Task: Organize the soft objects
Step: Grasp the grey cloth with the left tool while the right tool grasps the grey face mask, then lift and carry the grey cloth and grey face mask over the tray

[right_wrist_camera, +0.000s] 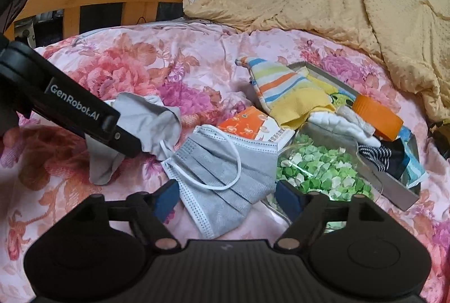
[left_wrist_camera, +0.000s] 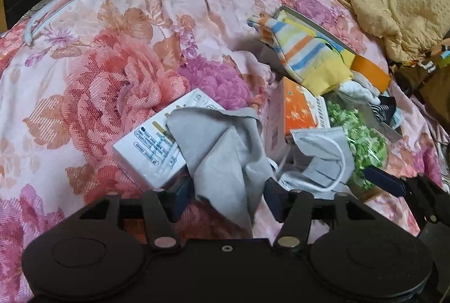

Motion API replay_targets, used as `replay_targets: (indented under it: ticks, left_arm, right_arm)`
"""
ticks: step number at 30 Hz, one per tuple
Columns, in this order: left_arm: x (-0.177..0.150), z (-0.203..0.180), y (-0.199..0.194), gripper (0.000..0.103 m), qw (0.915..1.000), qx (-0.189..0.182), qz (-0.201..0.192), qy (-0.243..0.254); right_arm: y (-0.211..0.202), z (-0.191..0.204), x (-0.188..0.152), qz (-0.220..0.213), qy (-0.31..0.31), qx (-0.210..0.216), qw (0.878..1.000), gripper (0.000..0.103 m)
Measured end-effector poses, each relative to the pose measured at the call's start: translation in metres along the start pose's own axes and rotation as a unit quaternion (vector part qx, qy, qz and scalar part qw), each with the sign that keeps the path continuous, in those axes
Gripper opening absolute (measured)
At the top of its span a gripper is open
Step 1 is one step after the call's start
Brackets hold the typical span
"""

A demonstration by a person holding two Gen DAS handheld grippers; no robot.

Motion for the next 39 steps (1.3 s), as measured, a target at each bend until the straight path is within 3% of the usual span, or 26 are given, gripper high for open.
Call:
replay_targets:
  ticks: [6, 11, 13, 14, 21, 27, 30, 39]
  left_arm:
    - [-0.001, 0.001, 0.017, 0.065, 0.9999, 0.008, 0.015, 0.001]
    - [-0.004, -0.001, 0.019, 0.044, 0.9996, 0.003, 0.024, 0.011]
    - [-0.004, -0.002, 0.019, 0.037, 0.9995, 0.010, 0.023, 0.018]
    - [-0.004, -0.001, 0.018, 0.032, 0.9995, 0.013, 0.022, 0.019]
    - [-0.004, -0.004, 0.013, 0.020, 0.9990, 0.021, 0.015, 0.036]
    - [-0.005, -0.014, 0.002, 0.011, 0.9973, 0.021, -0.002, 0.070]
    - [-0.008, -0.019, -0.006, 0.006, 0.9958, 0.017, -0.011, 0.089]
    - [-0.016, -0.030, -0.030, 0.005, 0.9899, 0.015, -0.043, 0.135]
  right_arm:
    - [0.012, 0.001, -0.004, 0.006, -0.001, -0.002, 1.000, 0.085]
    - [0.021, 0.008, -0.005, 0.004, -0.014, 0.001, 1.000, 0.085]
    - [0.024, 0.010, -0.005, 0.007, -0.017, 0.001, 1.000, 0.081]
    - [0.024, 0.011, -0.005, 0.007, -0.017, 0.003, 1.000, 0.074]
    - [0.025, 0.012, -0.008, 0.024, -0.017, 0.006, 1.000, 0.041]
    - [0.024, 0.011, -0.009, 0.032, -0.020, -0.002, 0.999, 0.019]
    - [0.020, 0.010, -0.007, 0.030, -0.016, -0.001, 0.999, 0.017]
    - [-0.011, 0.000, 0.006, 0.012, 0.021, 0.001, 1.000, 0.017]
Point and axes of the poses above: each gripper's, at about its wrist camera, not at the fingertips, and y roughly the way its jaws point, z to its left, x to its top, the point moved 6 cm from there along y, roughly the way its jaws point, and after that the axes turned 3 degrees about -y, right-handed, at the moved point
